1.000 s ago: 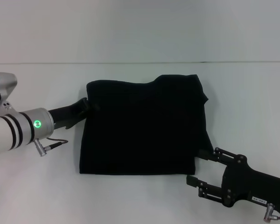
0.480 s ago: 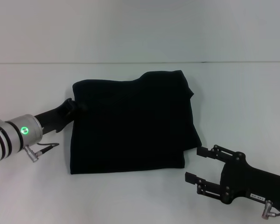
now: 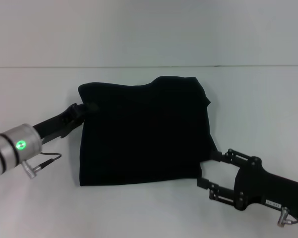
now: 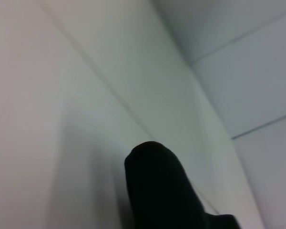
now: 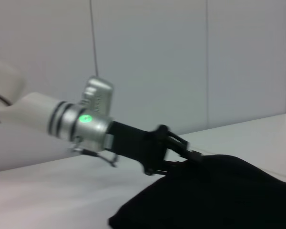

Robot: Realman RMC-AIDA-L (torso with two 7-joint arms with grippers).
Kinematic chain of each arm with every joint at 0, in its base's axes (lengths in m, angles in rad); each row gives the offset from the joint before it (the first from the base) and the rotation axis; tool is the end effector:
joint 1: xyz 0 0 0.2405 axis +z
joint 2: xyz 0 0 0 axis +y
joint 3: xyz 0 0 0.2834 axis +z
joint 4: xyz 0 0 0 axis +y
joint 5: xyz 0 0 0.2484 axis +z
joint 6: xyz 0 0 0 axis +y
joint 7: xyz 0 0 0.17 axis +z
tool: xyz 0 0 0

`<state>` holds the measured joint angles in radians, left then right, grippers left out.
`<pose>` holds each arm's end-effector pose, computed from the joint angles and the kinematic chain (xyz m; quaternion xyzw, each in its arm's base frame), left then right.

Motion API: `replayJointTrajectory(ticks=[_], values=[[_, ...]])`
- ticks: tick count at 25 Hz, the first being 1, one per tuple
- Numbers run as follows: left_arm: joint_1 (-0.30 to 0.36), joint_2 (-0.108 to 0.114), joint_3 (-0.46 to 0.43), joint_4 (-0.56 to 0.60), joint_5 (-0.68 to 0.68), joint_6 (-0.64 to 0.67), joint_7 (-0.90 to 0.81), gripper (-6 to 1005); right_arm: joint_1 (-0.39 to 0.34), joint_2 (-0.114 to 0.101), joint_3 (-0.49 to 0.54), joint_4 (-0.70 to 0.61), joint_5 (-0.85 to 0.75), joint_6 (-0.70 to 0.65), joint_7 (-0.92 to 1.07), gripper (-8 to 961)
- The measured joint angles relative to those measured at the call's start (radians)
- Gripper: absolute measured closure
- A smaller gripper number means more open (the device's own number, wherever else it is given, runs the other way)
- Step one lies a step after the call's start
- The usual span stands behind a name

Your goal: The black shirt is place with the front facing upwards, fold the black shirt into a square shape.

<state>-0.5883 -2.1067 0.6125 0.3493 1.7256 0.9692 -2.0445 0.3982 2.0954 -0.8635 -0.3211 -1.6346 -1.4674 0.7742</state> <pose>-0.3457 0.4343 -0.0731 -0.6187 -0.6628 -0.3603 0.2192 0.3288 0.3180 -0.0991 -0.9203 0.1298 0.3037 0.2097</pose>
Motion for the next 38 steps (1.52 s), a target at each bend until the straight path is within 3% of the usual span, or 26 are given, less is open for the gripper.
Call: replayJointTrajectory(ticks=[10,15,19,24,27,38], values=[[0.132,0.018,-0.03,0.108,-0.023,0.297,0.317,569,0.052,0.001,0.037,0.03,0.104,0.061,0.0,188],[0.181,0.023,-0.028,0.129,-0.021,0.479,0.591,389,0.157,0.004,0.039,0.074,0.194,0.199,-0.005,188],[0.222,0.016,-0.026,0.121,-0.009,0.603,0.829,227,0.289,0.005,0.038,0.119,0.211,0.337,0.002,188],[0.245,0.007,-0.02,0.116,0.019,0.691,0.915,188,0.429,0.013,0.036,0.184,0.222,0.502,0.039,187],[0.247,0.006,-0.014,0.114,0.069,0.737,0.944,188,0.459,0.014,0.031,0.2,0.222,0.568,0.076,187],[0.241,-0.001,-0.011,0.114,0.137,0.754,0.954,187,0.479,0.014,0.024,0.262,0.214,0.701,0.119,188]])
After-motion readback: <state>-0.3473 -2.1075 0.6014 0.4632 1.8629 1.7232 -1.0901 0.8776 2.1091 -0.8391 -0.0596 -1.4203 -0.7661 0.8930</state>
